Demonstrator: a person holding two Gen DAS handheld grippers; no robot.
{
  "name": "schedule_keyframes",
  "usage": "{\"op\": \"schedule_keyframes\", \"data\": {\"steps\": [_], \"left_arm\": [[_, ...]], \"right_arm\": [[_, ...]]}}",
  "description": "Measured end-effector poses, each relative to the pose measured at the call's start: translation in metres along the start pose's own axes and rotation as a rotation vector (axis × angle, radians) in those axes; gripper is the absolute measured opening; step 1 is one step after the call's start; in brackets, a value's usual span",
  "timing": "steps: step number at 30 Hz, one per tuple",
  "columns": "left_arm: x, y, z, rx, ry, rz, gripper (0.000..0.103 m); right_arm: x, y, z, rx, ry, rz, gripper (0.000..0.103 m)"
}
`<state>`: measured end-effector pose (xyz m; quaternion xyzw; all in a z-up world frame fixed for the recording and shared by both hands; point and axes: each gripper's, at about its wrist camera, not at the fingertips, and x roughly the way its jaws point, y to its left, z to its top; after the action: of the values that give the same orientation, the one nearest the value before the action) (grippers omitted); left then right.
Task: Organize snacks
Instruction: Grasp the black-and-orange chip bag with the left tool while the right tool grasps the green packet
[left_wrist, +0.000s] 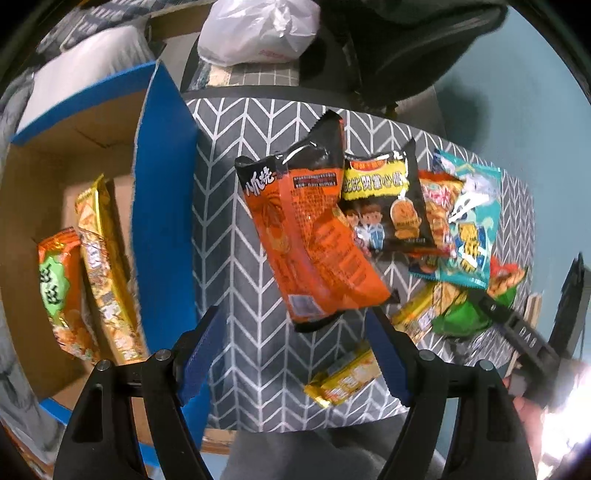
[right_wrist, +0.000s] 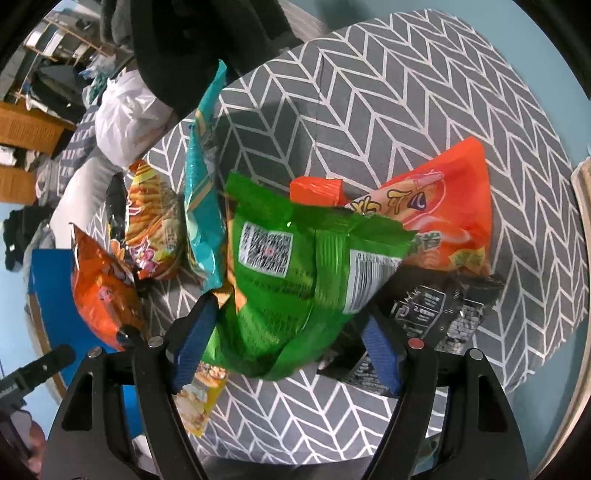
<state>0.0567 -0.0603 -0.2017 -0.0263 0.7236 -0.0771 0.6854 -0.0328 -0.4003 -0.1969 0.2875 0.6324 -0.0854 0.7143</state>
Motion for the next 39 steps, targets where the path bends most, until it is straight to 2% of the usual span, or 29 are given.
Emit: {"op": "schedule_keyframes", "data": {"steps": [5, 6, 8, 14, 23, 29, 36, 39], "left_arm": [[0.017, 0.005, 0.013, -0.07, 0.024, -0.022, 0.08], [0.022, 0.005, 0.016, -0.085, 0.032, -0.024, 0.08], [0.028, 0.006, 0.02, -0.105, 0.038, -0.028, 0.08], [0.053, 0.013, 0.035, -0.154, 0.062, -0.042, 0.082], [0.068, 0.003, 0.058, -0.134, 0.058, -0.028, 0.083], [0.082, -0.008, 0.07, -0.092, 0.047, -0.007, 0.083], [0.08, -0.023, 0.063, 0.03, 0.014, 0.016, 0.063], [0.076, -0.023, 0.058, 0.051, 0.015, 0.027, 0.058]], "right_arm": [[0.004, 0.008, 0.0, -0.027, 0.011, -0.003, 0.075], [0.005, 0.009, -0.001, -0.033, 0.02, 0.003, 0.072], [0.01, 0.011, -0.001, -0.038, 0.046, 0.023, 0.056], [0.007, 0.014, -0.004, -0.088, 0.047, 0.012, 0.048], [-0.009, 0.023, -0.01, -0.194, 0.017, -0.052, 0.043], [-0.02, 0.025, -0.01, -0.215, -0.001, -0.066, 0.043], [-0.03, 0.028, -0.012, -0.253, -0.011, -0.089, 0.038], [-0.032, 0.035, -0.01, -0.27, -0.013, -0.096, 0.038]]}}
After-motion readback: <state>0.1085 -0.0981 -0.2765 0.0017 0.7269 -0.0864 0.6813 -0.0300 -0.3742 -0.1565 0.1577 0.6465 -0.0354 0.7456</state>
